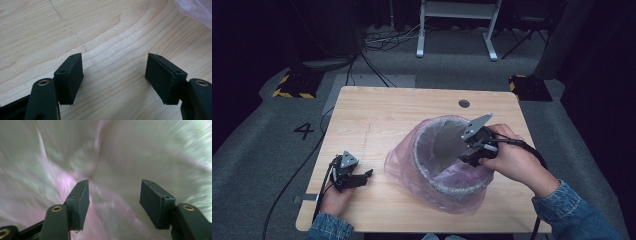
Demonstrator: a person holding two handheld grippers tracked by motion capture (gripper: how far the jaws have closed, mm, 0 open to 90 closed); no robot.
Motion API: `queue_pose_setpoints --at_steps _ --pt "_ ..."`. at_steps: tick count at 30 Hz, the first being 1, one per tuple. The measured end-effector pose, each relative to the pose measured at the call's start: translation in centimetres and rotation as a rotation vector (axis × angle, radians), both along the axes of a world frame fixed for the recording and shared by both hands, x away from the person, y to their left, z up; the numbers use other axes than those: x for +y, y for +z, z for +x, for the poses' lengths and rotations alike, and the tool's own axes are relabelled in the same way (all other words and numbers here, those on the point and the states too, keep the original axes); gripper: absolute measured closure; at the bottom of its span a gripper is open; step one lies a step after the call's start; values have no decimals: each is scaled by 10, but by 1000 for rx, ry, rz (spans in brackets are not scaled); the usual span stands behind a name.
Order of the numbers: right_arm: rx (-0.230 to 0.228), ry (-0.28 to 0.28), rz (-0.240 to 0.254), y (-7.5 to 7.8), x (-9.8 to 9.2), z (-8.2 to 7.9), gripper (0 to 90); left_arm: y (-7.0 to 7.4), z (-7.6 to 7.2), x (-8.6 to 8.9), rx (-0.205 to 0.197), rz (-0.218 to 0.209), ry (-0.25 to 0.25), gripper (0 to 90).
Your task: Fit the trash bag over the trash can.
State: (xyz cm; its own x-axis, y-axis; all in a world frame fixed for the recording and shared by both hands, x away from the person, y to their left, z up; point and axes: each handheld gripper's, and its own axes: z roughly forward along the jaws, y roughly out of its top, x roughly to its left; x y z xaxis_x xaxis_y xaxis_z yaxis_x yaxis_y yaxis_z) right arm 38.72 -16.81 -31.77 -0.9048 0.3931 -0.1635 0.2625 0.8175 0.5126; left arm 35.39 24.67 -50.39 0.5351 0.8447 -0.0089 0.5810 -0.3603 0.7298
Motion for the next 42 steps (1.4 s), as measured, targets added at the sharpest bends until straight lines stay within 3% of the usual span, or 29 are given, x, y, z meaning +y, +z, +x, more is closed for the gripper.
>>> queue_pose_setpoints --at_steps 3,7,13,15,19,24,26,34,40,42 --pt "-8 22 149 12 -9 -1 383 0 0 0 0 1 0 304" --pt "1 139 256 26 -17 -2 375 0 0 0 -1 0 1 303" --pt "78 387 288 32 2 -9 361 0 0 0 -1 0 4 302" --pt "105 459 259 28 12 -12 361 0 0 -1 -1 -2 7 302" --pt "109 534 179 15 33 -15 361 0 -1 -1 -1 -2 9 302" --pt "130 571 171 5 57 -17 360 0 -1 -1 -2 -2 10 302" --pt "140 579 146 -1 63 -16 357 0 -1 -1 -2 -2 10 302" --pt "215 485 70 -38 69 -7 317 0 -1 -1 -1 -5 11 301" --pt "220 396 -45 -64 79 -6 276 0 -1 -1 1 -5 11 298" --pt "232 376 -61 -69 82 -5 265 0 -1 -1 2 -5 10 298"
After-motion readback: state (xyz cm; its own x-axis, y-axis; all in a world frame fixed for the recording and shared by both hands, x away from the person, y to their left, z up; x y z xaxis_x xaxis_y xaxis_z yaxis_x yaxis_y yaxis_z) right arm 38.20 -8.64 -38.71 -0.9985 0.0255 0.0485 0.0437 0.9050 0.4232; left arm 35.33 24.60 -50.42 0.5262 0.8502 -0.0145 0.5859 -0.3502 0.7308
